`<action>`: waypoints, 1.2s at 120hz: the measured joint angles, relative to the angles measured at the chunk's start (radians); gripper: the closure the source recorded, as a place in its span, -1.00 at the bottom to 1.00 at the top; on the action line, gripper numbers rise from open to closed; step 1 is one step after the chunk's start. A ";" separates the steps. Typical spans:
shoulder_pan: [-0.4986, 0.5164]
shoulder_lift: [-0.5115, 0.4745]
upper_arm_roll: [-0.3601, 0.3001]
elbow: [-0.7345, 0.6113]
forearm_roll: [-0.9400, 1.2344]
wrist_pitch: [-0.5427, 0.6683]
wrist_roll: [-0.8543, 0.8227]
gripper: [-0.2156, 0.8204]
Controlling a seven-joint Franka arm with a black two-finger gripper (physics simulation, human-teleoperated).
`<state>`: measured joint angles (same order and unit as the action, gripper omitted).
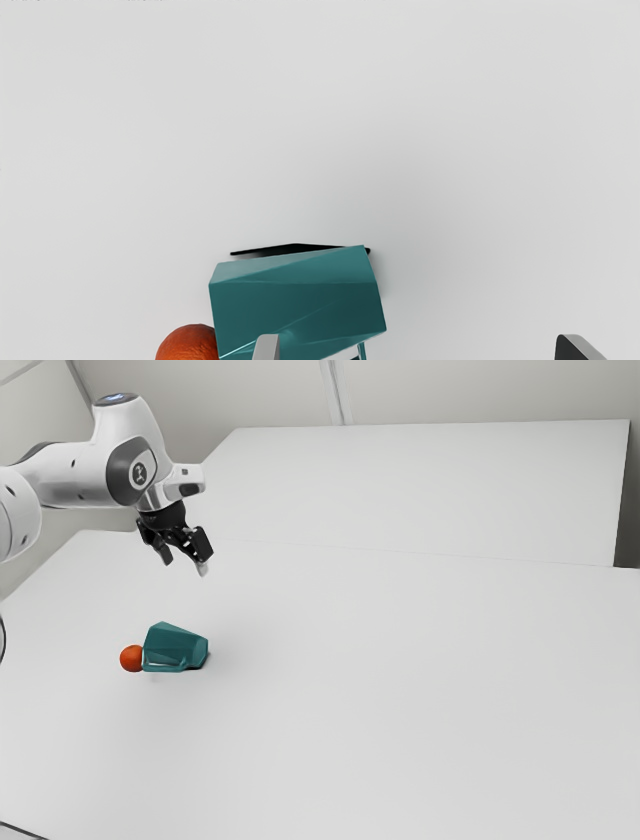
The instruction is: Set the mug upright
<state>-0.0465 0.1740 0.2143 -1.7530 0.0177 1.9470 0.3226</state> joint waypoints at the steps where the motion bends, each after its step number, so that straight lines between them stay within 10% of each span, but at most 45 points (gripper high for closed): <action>1: 0.000 0.000 0.000 0.000 0.000 0.001 -0.001 -0.58; 32: 0.063 -0.013 0.085 0.011 -0.145 -0.037 0.018 -0.58; 144: 0.382 0.348 0.021 0.171 -0.585 -0.321 0.375 -0.58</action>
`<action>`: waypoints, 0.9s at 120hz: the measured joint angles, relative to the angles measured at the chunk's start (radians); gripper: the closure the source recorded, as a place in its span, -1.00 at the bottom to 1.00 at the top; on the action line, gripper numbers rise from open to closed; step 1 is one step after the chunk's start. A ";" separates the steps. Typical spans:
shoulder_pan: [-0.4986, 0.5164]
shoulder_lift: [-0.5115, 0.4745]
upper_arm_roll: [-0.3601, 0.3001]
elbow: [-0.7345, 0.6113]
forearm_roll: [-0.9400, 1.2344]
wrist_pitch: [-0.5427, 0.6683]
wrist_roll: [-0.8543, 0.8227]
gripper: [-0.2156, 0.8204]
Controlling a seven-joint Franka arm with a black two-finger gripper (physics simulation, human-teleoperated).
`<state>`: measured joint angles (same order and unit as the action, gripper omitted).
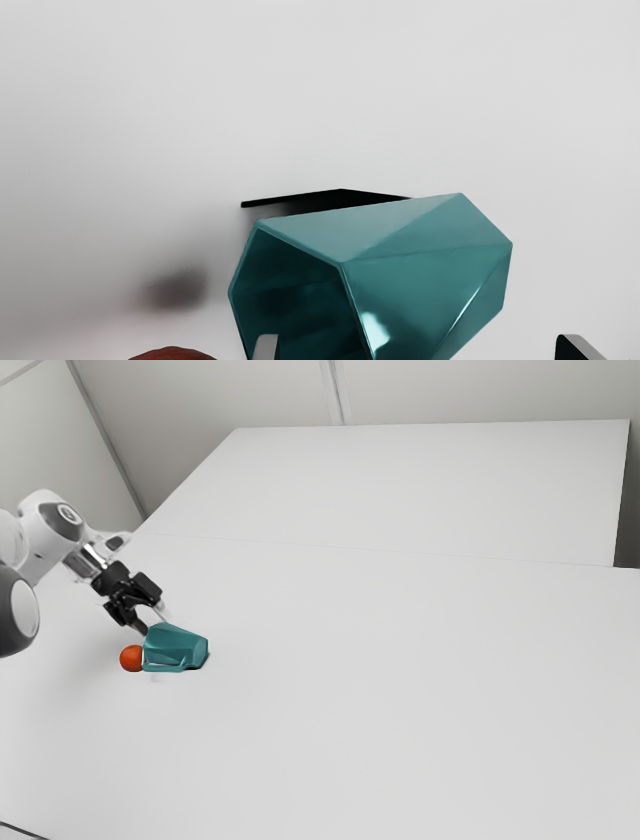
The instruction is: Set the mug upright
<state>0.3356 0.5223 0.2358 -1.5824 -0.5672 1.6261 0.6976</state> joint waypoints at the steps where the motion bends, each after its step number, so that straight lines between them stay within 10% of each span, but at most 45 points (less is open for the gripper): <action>1: 0.000 0.002 -0.001 0.000 -0.002 0.000 0.002 -0.58; 23: 0.006 0.026 -0.004 0.003 -0.054 -0.004 0.033 -0.53; 58: 0.015 0.029 -0.003 -0.010 -0.082 -0.002 0.067 0.22; 108: 0.012 0.002 -0.002 -0.048 -0.129 -0.011 0.089 0.79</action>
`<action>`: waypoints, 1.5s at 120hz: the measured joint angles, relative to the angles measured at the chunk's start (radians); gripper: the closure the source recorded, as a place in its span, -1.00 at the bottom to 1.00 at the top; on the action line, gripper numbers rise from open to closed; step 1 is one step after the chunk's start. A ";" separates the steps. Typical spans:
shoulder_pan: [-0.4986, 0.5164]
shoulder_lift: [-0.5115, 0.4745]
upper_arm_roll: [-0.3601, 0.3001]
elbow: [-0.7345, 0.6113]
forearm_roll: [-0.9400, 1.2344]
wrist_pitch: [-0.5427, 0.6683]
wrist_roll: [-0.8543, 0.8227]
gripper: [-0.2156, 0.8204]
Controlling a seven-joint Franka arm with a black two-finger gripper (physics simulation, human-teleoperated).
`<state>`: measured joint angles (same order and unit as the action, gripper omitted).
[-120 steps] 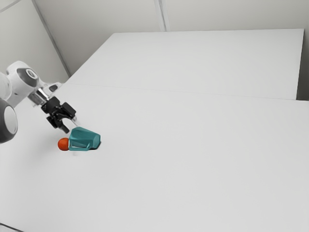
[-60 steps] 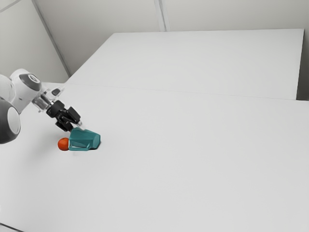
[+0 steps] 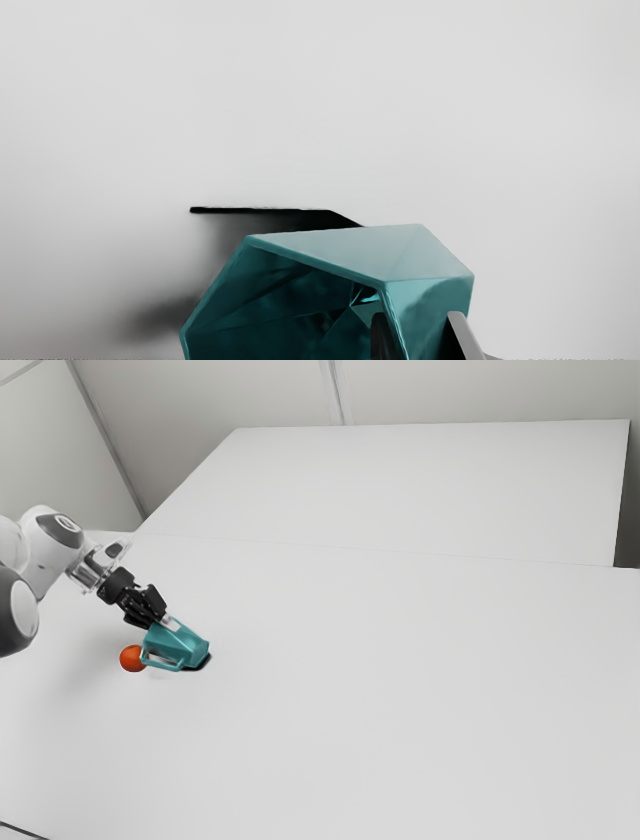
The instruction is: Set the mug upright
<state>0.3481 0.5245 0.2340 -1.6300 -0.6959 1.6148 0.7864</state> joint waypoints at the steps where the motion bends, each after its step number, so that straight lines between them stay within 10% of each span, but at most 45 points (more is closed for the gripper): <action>1: 0.000 -0.002 0.000 -0.002 -0.001 0.000 0.000 0.80; 96: -0.126 -0.195 0.014 -0.136 0.065 0.008 -0.025 0.92; 180: -0.493 -0.369 0.089 -0.358 0.386 0.401 -0.089 0.92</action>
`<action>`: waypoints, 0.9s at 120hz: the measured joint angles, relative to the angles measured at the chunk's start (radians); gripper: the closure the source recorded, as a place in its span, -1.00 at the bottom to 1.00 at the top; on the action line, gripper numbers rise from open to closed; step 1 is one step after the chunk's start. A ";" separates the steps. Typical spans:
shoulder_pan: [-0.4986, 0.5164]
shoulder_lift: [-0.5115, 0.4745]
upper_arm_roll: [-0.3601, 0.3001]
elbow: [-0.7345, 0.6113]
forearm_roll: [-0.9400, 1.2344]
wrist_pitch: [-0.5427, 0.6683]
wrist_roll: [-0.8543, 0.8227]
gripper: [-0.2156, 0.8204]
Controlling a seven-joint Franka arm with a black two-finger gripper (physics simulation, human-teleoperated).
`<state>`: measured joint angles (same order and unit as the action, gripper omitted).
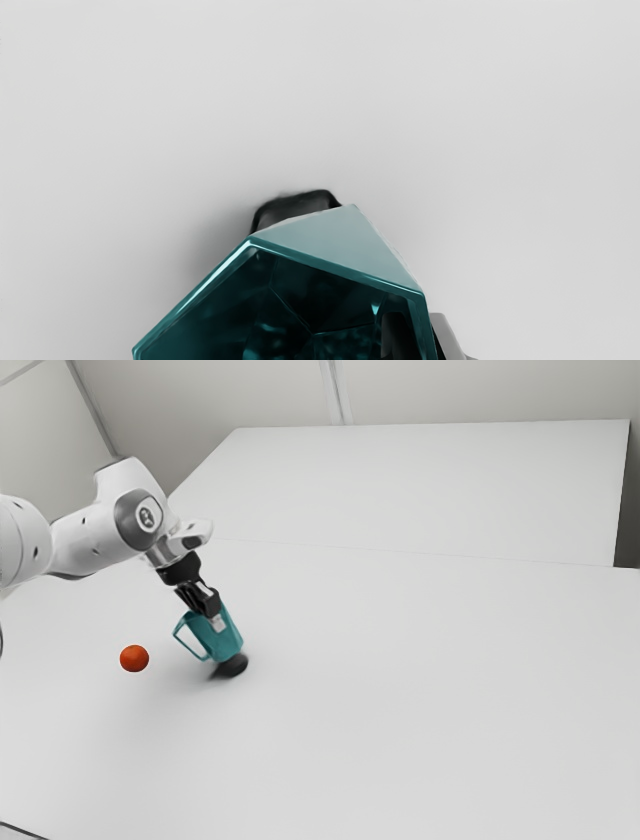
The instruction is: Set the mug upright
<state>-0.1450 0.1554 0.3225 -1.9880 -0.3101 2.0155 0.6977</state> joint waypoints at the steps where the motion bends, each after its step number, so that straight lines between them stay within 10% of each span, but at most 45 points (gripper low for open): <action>1: -0.003 0.000 0.000 0.000 0.004 0.004 -0.001 0.92; 108: -0.206 0.038 0.000 -0.063 0.329 0.281 -0.052 0.93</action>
<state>-0.3505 0.1932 0.3222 -2.0511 0.0187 2.2968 0.6454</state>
